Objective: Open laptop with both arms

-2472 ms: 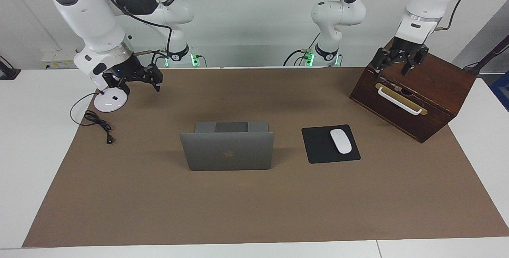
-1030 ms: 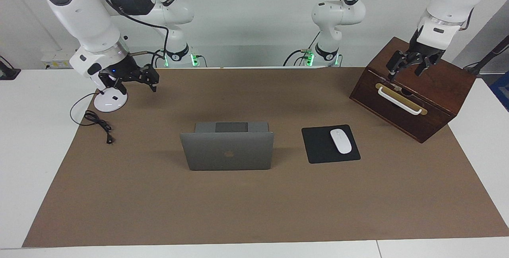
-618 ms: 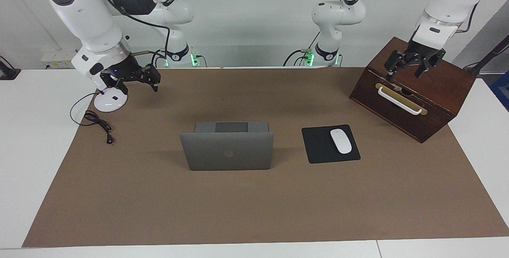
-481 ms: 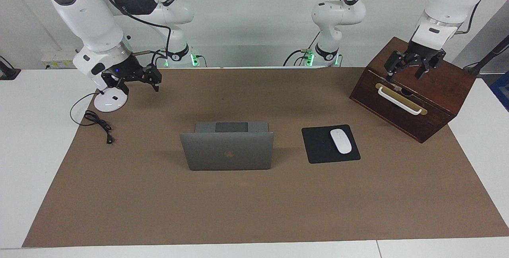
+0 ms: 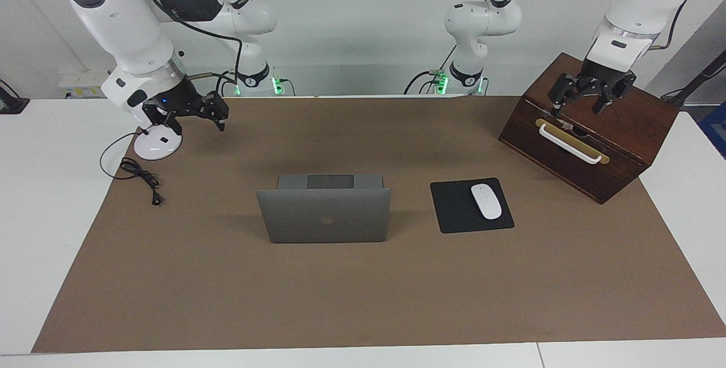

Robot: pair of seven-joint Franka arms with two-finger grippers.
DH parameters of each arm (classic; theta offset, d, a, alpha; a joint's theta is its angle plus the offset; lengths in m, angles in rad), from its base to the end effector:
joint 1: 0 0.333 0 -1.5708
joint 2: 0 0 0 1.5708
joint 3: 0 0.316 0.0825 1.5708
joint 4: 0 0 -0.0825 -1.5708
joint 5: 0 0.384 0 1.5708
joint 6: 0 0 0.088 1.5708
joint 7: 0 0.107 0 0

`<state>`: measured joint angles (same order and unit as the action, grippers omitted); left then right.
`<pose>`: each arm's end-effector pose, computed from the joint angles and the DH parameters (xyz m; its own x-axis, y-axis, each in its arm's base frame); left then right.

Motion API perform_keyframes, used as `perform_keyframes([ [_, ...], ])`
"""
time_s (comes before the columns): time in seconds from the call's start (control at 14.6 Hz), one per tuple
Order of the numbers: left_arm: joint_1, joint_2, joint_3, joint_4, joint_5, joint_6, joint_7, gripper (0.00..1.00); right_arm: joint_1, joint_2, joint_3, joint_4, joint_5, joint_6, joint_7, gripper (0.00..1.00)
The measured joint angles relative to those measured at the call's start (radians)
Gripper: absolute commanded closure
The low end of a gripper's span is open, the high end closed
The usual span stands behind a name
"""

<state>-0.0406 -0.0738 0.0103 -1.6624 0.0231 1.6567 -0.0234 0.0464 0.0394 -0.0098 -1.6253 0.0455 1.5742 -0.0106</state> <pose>0.5393 -0.0138 0.6291 0.9976 -0.0088 0.0685 -0.0074 -0.9998 -0.0207 0.5623 0.0255 0.5772 0.9948 0.0468 -0.0899 0.0428 -0.9980 -0.0459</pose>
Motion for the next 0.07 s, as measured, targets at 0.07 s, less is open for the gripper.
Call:
perform_keyframes([
  [0.07, 0.0, 0.0, 0.0, 0.0, 0.0, 0.001, 0.0, 0.0, 0.0, 0.0, 0.0, 0.0, 0.0, 0.0, 0.0, 0.0],
])
